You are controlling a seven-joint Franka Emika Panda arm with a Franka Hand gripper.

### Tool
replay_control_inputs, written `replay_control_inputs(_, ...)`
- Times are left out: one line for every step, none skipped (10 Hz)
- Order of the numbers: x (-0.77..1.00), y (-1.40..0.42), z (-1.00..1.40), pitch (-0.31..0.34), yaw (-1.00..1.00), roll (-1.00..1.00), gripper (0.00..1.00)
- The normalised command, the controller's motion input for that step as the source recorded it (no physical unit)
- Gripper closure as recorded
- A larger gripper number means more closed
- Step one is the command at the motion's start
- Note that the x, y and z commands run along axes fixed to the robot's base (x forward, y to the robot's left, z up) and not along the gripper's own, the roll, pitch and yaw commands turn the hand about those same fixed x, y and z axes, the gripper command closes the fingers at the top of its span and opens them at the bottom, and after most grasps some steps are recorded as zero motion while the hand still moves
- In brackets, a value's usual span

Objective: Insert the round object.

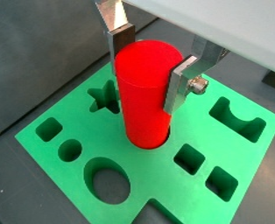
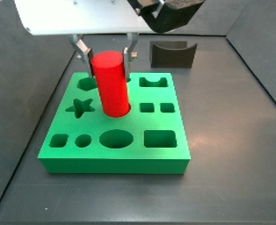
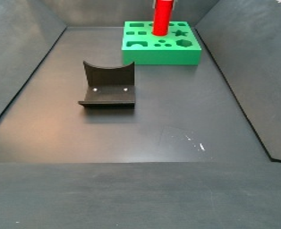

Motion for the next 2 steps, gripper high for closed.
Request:
replay_control_inputs(0.00,0.02,0.00,0.000,0.00,-0.03,1.00)
replay_control_inputs(0.00,0.00,0.00,0.000,0.00,0.00,1.00)
